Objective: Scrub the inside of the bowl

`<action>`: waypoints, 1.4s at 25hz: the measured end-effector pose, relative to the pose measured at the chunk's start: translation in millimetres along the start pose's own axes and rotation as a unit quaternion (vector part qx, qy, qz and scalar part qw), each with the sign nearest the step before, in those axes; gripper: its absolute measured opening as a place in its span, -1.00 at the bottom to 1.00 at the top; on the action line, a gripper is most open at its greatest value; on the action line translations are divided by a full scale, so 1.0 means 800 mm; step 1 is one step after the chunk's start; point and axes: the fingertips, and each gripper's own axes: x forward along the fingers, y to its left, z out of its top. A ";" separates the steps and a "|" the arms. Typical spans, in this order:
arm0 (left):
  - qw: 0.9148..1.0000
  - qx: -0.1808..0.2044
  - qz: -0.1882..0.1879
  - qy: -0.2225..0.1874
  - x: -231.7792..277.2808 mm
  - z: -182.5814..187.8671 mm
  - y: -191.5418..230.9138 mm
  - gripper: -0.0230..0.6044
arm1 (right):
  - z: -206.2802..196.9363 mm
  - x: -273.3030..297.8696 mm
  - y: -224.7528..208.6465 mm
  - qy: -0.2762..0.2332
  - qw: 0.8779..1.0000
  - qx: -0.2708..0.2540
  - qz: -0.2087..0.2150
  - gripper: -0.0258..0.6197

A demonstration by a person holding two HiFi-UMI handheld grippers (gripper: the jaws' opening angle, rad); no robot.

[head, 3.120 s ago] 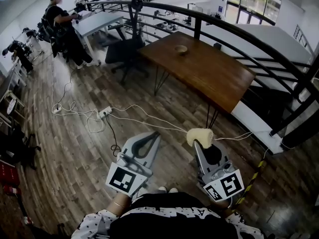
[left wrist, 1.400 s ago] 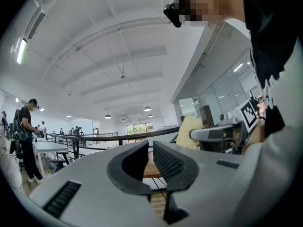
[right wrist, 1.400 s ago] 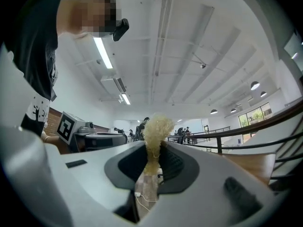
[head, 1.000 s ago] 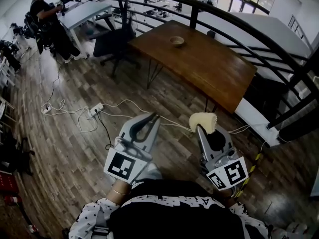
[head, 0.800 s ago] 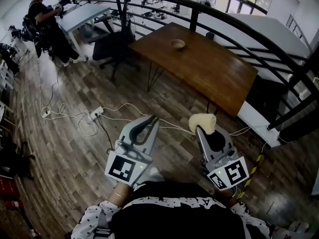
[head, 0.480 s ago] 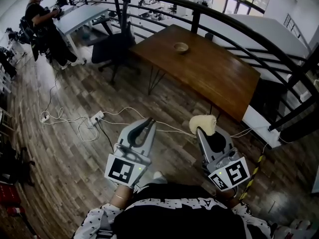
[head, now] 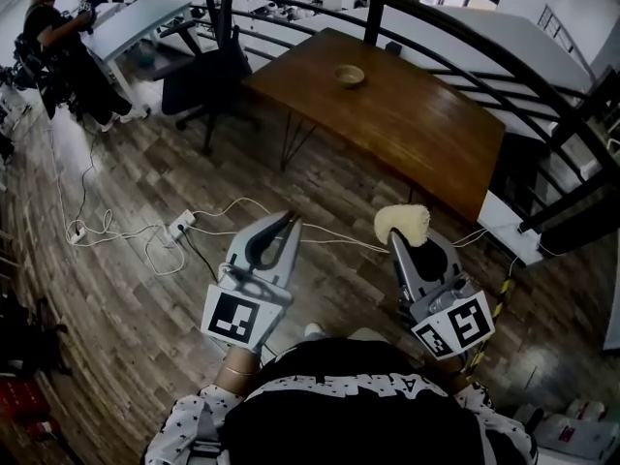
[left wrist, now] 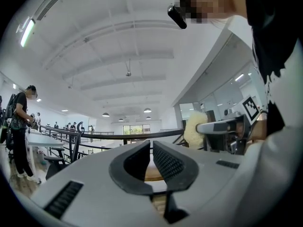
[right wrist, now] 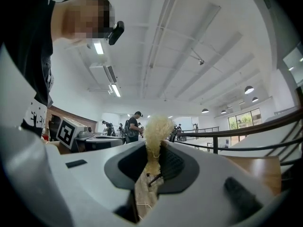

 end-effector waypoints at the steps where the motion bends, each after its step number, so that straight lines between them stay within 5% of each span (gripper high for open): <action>1: 1.000 -0.001 0.000 0.000 0.001 -0.001 0.004 -0.87 | -0.001 0.003 -0.001 0.004 1.000 -0.002 -0.002 -0.73; 14: 1.000 0.005 -0.003 0.025 0.046 -0.025 0.044 -0.87 | -0.023 0.069 -0.051 0.016 1.000 0.009 0.004 -0.73; 27: 0.998 0.014 0.051 0.035 0.132 -0.031 0.127 -0.87 | -0.033 0.189 -0.131 0.010 0.998 0.019 0.055 -0.73; 35: 0.998 0.015 0.048 0.040 0.198 -0.034 0.143 -0.87 | -0.039 0.221 -0.191 0.008 0.998 0.025 0.055 -0.73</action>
